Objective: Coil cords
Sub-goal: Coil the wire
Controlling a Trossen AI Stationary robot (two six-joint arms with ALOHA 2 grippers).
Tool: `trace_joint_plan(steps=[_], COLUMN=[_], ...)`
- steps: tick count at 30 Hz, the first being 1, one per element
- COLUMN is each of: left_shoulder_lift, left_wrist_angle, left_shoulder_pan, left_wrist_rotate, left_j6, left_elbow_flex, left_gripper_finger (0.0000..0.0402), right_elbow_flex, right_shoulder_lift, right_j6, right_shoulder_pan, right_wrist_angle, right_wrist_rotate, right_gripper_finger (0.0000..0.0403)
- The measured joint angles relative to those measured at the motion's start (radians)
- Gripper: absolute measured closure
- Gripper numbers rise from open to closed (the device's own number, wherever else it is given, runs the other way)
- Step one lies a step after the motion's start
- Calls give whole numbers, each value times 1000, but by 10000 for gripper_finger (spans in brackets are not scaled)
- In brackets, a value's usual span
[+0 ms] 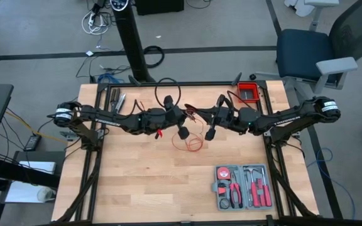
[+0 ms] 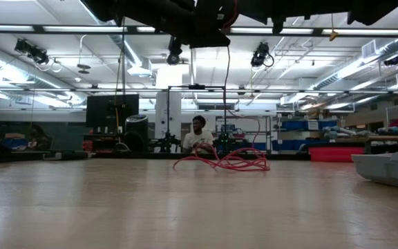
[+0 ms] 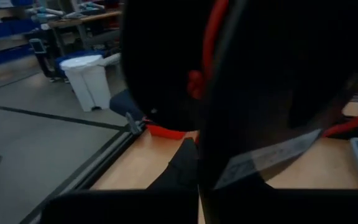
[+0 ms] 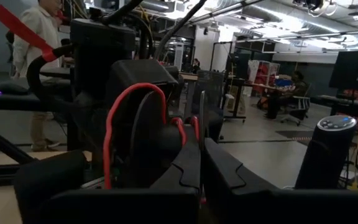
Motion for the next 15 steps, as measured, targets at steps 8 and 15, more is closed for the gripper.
trace_joint_plan(steps=[8, 15], left_shoulder_lift=[0, -31], left_wrist_angle=[46, 68], left_shoulder_pan=[0, -10], left_wrist_rotate=[-77, -134], left_j6=[77, 189], left_elbow_flex=[0, -2], left_gripper_finger=[401, 401], right_elbow_flex=[0, -1], right_shoulder_lift=[-1, -39], right_j6=[11, 9], right_shoulder_pan=[19, 37], right_wrist_angle=[-17, -112], right_wrist_rotate=[5, 16], right_gripper_finger=[403, 403])
